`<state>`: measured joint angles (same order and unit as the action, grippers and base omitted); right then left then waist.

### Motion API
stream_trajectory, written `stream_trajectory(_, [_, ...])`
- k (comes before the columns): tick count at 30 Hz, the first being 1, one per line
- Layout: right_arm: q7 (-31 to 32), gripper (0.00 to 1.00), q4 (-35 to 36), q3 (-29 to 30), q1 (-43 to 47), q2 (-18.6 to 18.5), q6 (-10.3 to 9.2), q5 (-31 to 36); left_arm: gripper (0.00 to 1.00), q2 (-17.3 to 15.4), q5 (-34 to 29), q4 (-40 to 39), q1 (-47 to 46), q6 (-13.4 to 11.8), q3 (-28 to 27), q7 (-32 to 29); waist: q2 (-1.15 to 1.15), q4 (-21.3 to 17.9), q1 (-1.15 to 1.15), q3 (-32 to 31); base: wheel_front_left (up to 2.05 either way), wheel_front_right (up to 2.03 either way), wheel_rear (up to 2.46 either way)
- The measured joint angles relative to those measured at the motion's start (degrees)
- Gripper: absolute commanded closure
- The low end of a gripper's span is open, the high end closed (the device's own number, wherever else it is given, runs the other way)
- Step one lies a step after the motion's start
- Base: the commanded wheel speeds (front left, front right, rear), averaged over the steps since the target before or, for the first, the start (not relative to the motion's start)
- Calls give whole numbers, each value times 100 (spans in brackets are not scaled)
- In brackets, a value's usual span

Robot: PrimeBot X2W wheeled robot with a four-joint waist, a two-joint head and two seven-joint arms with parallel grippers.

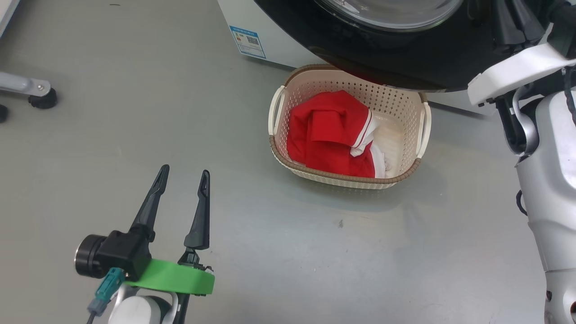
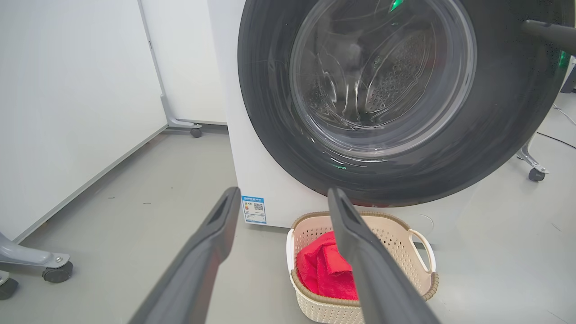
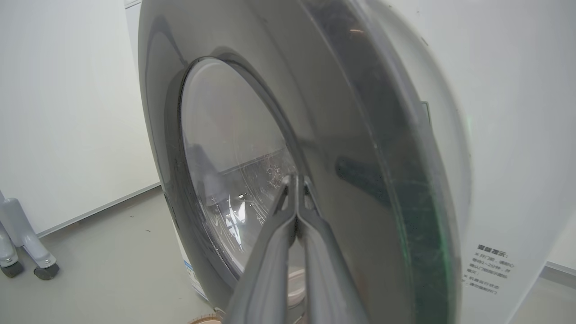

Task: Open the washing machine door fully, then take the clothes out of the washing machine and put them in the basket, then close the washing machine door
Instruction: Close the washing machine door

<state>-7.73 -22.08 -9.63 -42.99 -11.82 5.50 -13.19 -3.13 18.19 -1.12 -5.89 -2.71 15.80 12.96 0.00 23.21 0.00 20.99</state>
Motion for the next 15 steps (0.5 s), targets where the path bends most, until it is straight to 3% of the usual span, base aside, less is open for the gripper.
stream_trajectory(15, [-92,100,-302,121,-564,-93,43,-58,0,21,0,101,-152,7,36,74,0,0,0,175,0,0,0])
